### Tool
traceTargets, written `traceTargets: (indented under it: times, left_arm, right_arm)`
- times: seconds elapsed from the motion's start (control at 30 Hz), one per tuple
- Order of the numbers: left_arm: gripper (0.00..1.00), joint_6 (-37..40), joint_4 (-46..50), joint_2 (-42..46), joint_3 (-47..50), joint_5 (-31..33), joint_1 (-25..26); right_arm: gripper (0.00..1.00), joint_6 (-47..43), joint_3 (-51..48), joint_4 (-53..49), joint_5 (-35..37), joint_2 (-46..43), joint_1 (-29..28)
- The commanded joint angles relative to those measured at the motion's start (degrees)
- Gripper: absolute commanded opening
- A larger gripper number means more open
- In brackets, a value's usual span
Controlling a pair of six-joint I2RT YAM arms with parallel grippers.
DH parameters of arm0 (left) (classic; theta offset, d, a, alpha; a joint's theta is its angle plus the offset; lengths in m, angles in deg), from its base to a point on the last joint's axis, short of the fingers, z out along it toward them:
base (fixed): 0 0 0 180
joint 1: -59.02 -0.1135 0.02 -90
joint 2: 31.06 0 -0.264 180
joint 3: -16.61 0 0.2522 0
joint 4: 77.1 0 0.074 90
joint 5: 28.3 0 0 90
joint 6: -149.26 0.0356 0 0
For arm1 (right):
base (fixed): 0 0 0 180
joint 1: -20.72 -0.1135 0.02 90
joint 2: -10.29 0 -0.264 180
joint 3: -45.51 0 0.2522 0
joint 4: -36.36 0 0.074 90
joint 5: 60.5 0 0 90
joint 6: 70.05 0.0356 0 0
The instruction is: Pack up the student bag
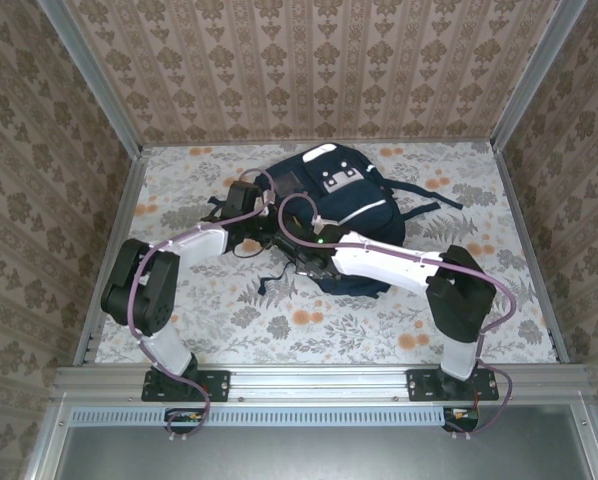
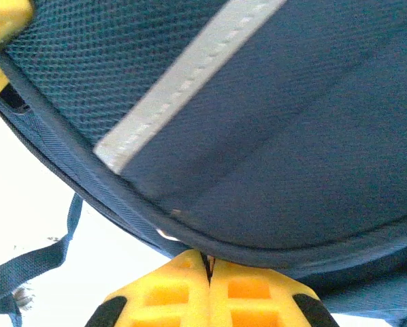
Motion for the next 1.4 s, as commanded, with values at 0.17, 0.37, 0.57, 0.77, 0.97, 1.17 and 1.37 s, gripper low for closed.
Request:
traceTargets:
  times: [0.17, 0.37, 0.57, 0.77, 0.97, 1.17, 1.37]
  left_arm:
    - [0.0, 5.1, 1.5, 2.3, -0.5, 1.2, -4.5]
    - [0.0, 5.9, 2.1, 1.2, -1.7, 0.9, -5.9]
    - [0.33, 7.4, 6.6, 3.9, -1.3, 2.5, -9.1]
    - [0.63, 5.9, 9.6, 12.4, 4.8, 4.8, -13.9]
    - [0.65, 0.5, 8.0, 19.7, 12.1, 2.9, -14.8]
    - [0.47, -3.5, 3.6, 21.5, 15.5, 0.1, -14.5]
    - [0.37, -4.6, 0.4, 18.4, 14.7, 0.0, -13.8]
  right_arm:
    - [0.05, -7.3, -7.1, -7.8, 8.4, -10.1, 3.4]
    - [0.05, -13.0, -8.0, -5.0, 4.5, -10.3, 7.9]
    - [0.02, -20.9, -6.3, 9.5, -14.9, -7.2, 6.9]
    - [0.03, -21.6, -1.6, 20.9, -29.3, -0.5, 5.6]
    - [0.03, -21.5, 5.3, 24.8, -35.6, 6.2, 5.1]
    - [0.03, -21.6, 8.1, 24.8, -36.5, 8.3, 5.1]
    - [0.03, -21.4, 6.7, 24.5, -36.4, 7.9, 5.1]
